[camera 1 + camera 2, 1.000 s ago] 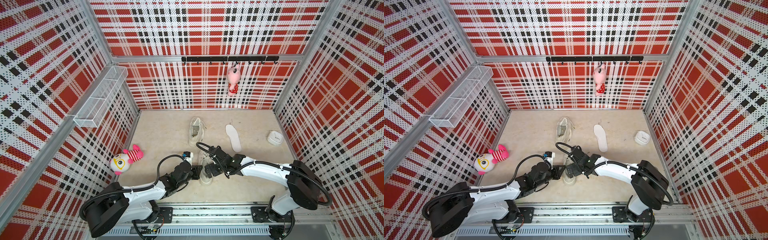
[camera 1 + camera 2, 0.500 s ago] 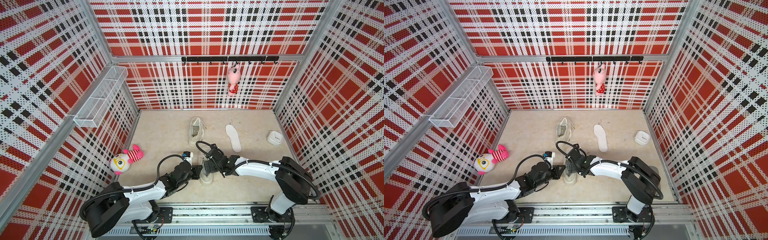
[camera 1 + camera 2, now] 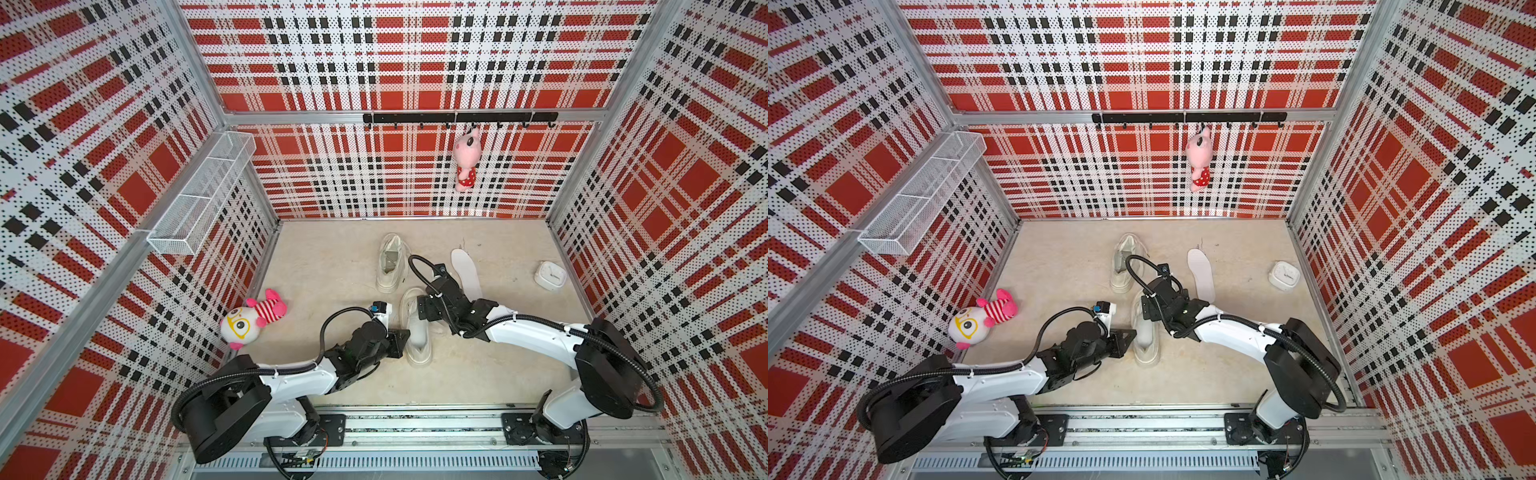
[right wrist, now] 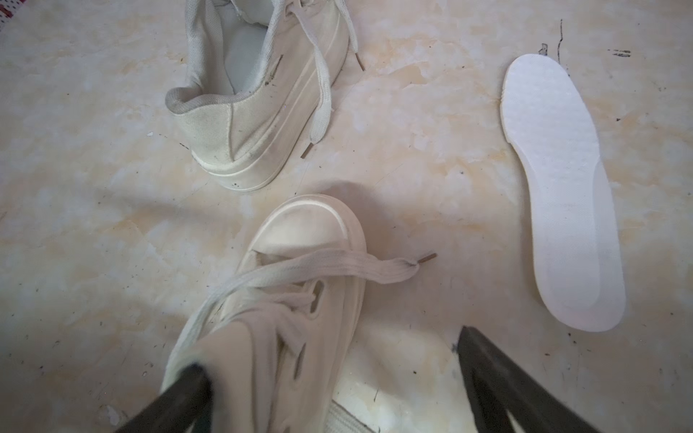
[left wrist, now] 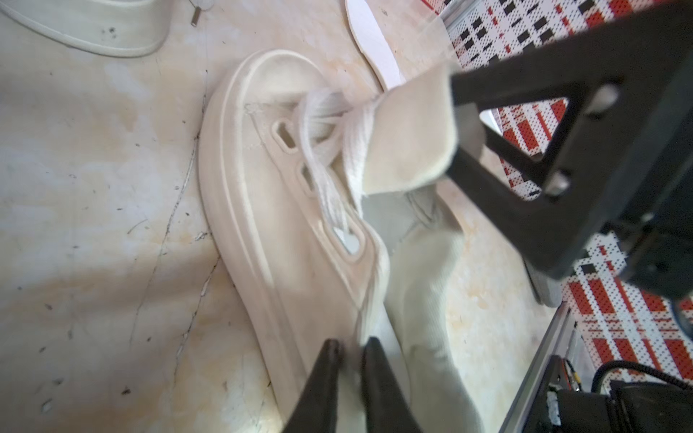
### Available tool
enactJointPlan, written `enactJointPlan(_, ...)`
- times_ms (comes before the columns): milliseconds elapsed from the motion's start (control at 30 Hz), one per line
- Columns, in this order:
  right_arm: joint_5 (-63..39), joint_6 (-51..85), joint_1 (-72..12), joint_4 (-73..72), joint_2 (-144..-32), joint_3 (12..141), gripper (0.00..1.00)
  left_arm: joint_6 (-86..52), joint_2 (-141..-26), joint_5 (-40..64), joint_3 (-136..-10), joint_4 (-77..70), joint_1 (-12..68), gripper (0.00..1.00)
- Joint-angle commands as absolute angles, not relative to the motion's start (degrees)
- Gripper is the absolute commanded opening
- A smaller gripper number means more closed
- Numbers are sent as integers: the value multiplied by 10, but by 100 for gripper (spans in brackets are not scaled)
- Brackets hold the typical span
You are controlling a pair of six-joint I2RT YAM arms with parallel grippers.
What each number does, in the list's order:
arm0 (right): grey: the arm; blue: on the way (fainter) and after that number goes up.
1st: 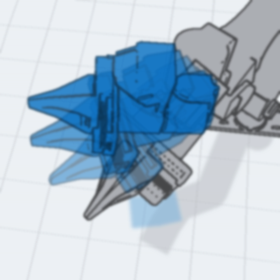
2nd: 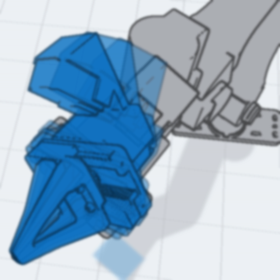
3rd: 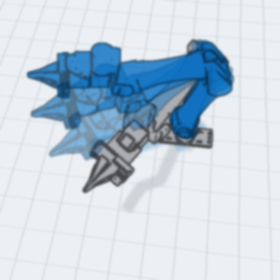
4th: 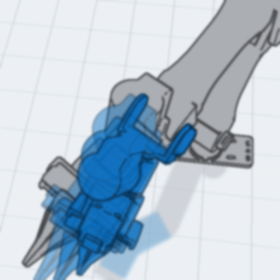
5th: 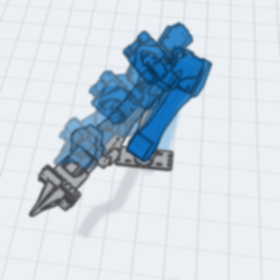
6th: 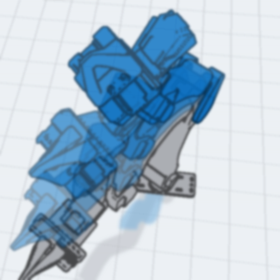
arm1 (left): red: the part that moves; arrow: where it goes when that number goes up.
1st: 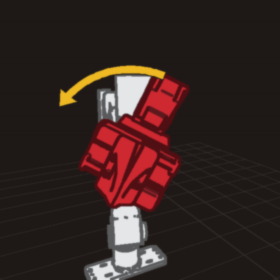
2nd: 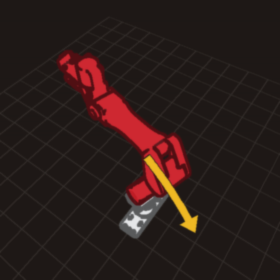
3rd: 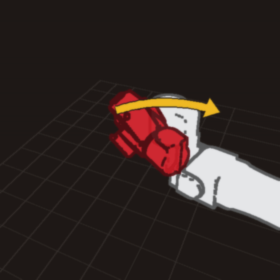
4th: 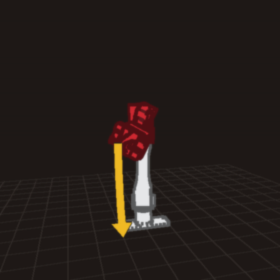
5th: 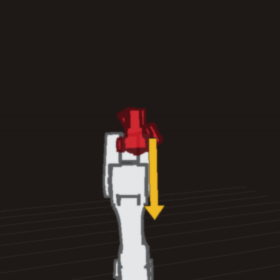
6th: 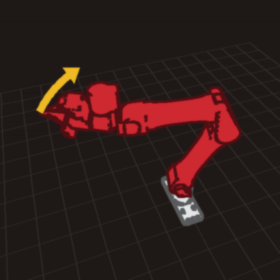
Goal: Remove the insole from the shoe
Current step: Untie the shoelace on the shoe, then pick up the shoe at the center of the board.
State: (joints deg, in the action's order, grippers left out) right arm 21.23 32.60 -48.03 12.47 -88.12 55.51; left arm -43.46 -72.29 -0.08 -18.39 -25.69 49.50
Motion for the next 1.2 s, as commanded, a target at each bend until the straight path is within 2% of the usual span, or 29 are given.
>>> enactJointPlan(0,162,326,-475,106,-836,547,95,-425,-725,24,-196,-260,493,29)
enactJointPlan(100,122,339,-475,138,-798,537,99,-424,-709,47,-196,-274,483,45)
enactJointPlan(267,72,378,-475,197,-746,507,100,-429,-630,85,-179,-281,435,62)
enactJointPlan(467,67,411,-500,202,-789,477,96,-449,-548,113,-151,-275,323,79)
enactJointPlan(600,103,402,-500,194,-844,500,90,-445,-600,163,-167,-280,261,82)
enactJointPlan(700,121,391,-499,194,-873,511,86,-440,-664,184,-181,-305,247,83)
enactJointPlan(867,145,403,-483,216,-871,498,65,-440,-774,207,-205,-362,248,82)
enactJointPlan(1000,142,408,-475,223,-860,478,58,-466,-844,214,-217,-428,256,86)
enactJointPlan(1167,147,413,-473,232,-859,474,44,-473,-911,223,-251,-466,266,88)
